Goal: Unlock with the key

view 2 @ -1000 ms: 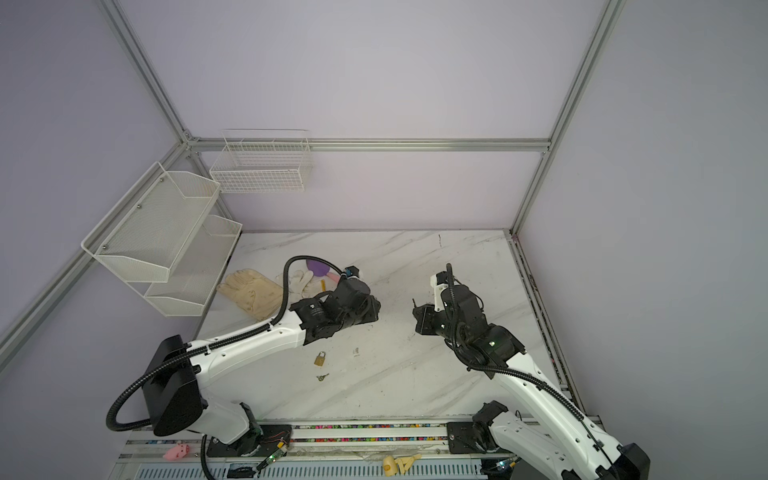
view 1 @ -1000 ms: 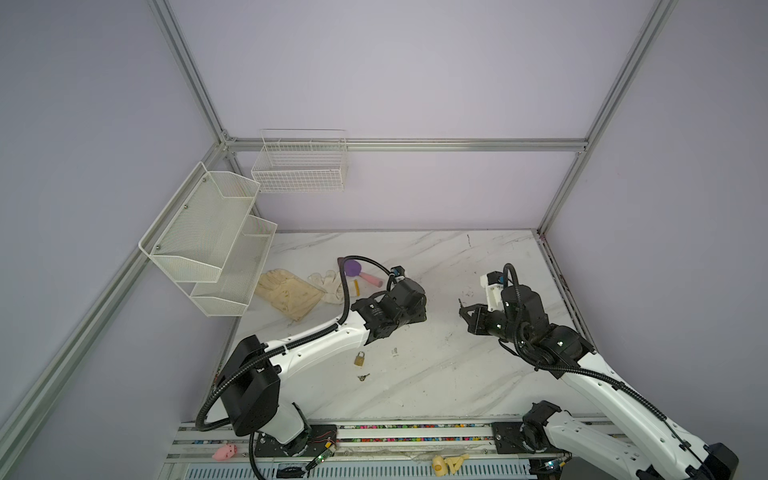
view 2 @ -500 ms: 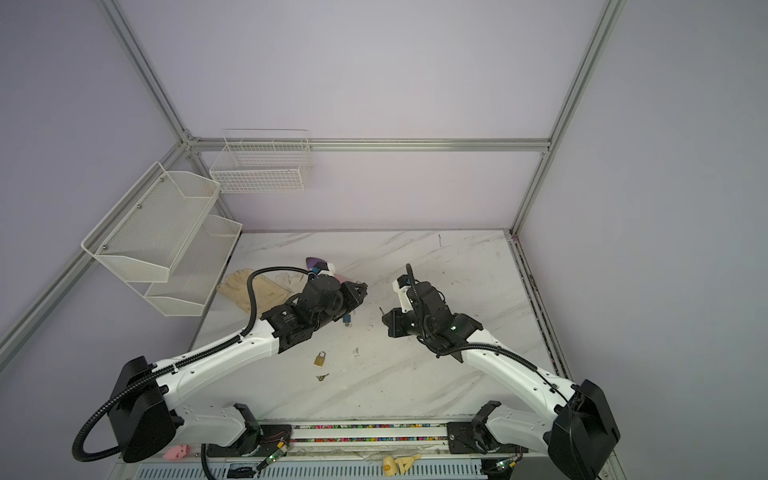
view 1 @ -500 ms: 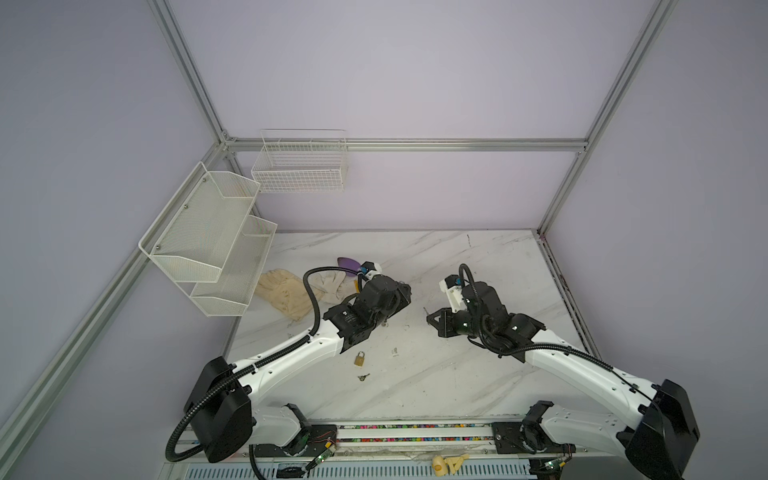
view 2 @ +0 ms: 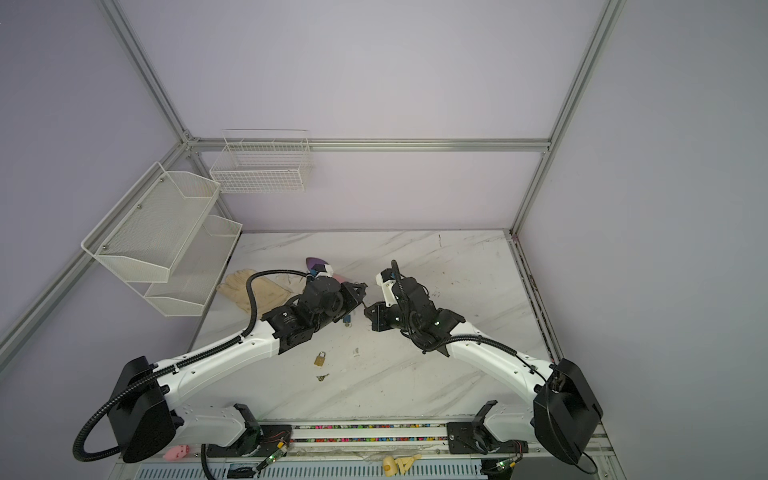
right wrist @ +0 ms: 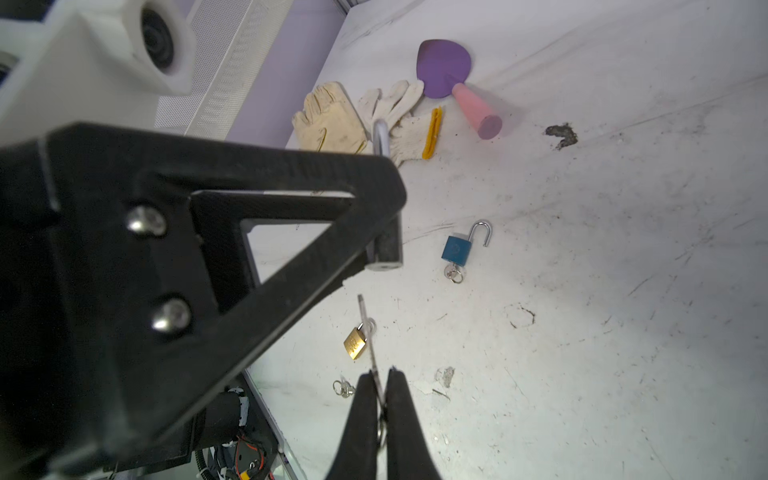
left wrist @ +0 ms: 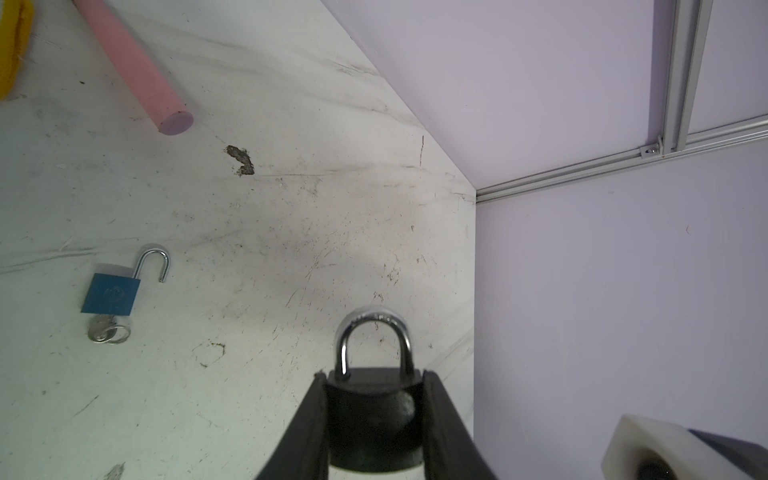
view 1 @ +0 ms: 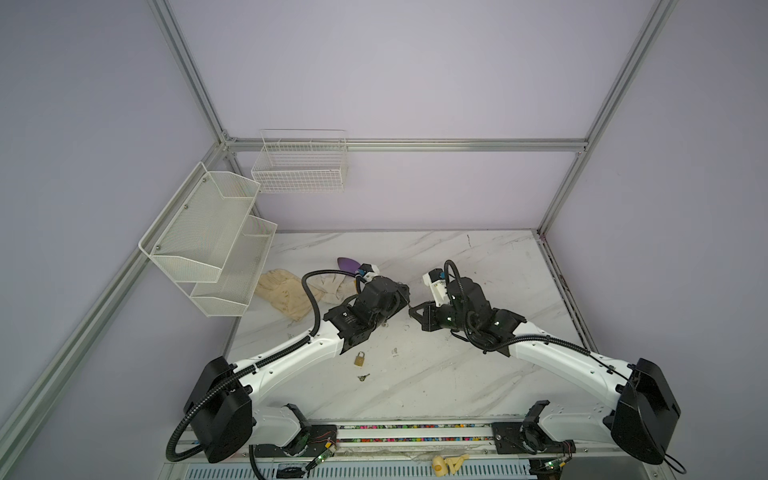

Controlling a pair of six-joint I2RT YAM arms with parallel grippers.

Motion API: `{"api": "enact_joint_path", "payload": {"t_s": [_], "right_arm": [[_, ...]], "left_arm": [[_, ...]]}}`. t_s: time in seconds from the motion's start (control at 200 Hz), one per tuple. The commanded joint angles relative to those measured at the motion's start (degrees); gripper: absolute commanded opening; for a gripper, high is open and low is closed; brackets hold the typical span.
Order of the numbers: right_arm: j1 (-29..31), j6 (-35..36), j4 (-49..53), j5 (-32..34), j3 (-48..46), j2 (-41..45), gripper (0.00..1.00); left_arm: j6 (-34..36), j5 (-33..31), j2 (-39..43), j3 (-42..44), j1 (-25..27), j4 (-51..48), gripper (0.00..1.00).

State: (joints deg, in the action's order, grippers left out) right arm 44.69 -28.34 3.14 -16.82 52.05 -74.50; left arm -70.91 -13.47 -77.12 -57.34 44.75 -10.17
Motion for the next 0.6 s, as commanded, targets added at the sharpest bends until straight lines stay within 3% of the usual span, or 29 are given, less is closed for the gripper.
{"api": "enact_joint_path", "payload": {"t_s": [0.0,0.2,0.595], "right_arm": [[0.05,-0.93,-1.99,0.17,1.25,-0.64,0.0],[0.07,-1.5,-1.37,2.32,1.78,-1.17,0.0],[0.23,-2.43,-3.5,-0.74,2.23,-3.43,0.0]], "left_arm": [[0.17,-1.89,1.98,1.44,-0.24,0.81,0.0],[0.6,-2.72,2.39,1.27,-0.26,0.05,0.0],[0.45,-3.35,3.21,1.97,-0.28,0.66,0.0]]}}
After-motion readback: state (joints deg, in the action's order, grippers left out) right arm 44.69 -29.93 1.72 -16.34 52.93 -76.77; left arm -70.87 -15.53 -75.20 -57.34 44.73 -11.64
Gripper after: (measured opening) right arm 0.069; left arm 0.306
